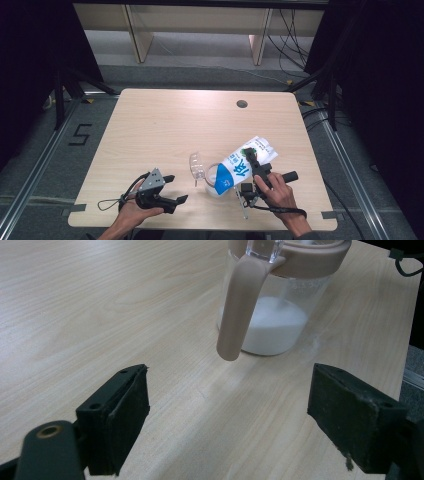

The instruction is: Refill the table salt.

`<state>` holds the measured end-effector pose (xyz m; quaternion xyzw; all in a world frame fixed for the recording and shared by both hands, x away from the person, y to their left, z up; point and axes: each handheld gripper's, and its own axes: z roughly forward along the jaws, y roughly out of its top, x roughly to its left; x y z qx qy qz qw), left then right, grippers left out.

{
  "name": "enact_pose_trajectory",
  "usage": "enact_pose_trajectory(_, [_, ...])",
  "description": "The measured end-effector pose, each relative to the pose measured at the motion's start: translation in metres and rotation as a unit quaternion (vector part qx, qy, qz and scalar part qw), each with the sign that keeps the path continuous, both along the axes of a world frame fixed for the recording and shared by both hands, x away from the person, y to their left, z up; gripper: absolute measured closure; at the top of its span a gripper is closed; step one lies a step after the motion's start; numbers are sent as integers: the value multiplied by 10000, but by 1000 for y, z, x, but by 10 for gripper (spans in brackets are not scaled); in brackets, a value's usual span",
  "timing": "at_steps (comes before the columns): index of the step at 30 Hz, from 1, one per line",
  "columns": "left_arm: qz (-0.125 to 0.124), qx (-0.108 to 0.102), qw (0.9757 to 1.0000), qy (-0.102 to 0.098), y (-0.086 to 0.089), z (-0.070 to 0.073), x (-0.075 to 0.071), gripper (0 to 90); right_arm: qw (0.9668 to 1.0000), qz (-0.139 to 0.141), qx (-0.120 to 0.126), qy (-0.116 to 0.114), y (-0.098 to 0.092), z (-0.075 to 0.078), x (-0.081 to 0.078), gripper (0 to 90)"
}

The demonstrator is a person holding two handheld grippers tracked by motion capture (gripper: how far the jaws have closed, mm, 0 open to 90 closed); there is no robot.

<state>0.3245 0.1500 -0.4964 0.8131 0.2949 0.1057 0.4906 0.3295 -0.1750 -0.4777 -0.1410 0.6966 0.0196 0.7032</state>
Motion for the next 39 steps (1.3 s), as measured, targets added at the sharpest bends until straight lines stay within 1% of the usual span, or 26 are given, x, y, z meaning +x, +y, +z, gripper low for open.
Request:
enact_pose_trajectory(3, [10, 15, 10000, 1, 0, 0, 0, 162, 10000, -7, -25, -12, 0, 0, 0, 655])
enact_pose_trajectory(8, [6, 11, 10000, 1, 0, 0, 0, 162, 10000, -12, 39, -4, 0, 0, 0, 658])
enact_pose_trajectory(11, [35, 5, 10000, 15, 0, 0, 0, 162, 10000, 19, -38, -40, 0, 2, 0, 660])
enact_pose_trajectory(14, [27, -10, 10000, 12, 0, 0, 0, 162, 10000, 51, -18, -55, 0, 1, 1, 661])
enact_pose_trajectory(16, [33, 10, 10000, 15, 0, 0, 0, 162, 10000, -12, 35, 2, 0, 0, 0, 661])
enact_pose_trajectory(17, [15, 13, 10000, 8, 0, 0, 0, 162, 10000, 26, 81, -16, -1, 0, 1, 662])
enact_pose_trajectory(23, [5, 11, 10000, 4, 0, 0, 0, 162, 9999, 37, 97, -10, -1, 0, 1, 663])
enact_pose_trajectory(27, [10, 13, 10000, 2, 0, 0, 0, 162, 9999, 88, 18, -80, 0, 1, 1, 665])
enact_pose_trajectory(28, [11, 12, 10000, 4, 0, 0, 0, 162, 10000, 55, 6, -49, -1, 1, 1, 665])
enact_pose_trajectory(29, [8, 16, 10000, 3, 0, 0, 0, 162, 10000, 34, 44, -61, -1, 1, 0, 665])
enact_pose_trajectory(30, [8, 18, 10000, 3, 0, 0, 0, 162, 9999, 91, 26, -75, 0, 1, 1, 665])
enact_pose_trajectory(33, [7, 14, 10000, 4, 0, 0, 0, 162, 9999, 92, 22, -91, 0, 1, 1, 666])
enact_pose_trajectory(35, [9, 11, 10000, 3, 0, 0, 0, 162, 10000, 48, -20, -80, 0, 2, 0, 666])
enact_pose_trajectory(36, [8, 9, 10000, 3, 0, 0, 0, 162, 10000, 2, 11, -23, 0, 1, 0, 666])
enact_pose_trajectory(37, [6, 14, 10000, 3, 0, 0, 0, 162, 10000, -14, 51, -13, 0, 0, 0, 667])
enact_pose_trajectory(39, [5, 14, 10000, 4, 0, 0, 0, 162, 10000, -10, 39, -16, 0, 1, 0, 667])
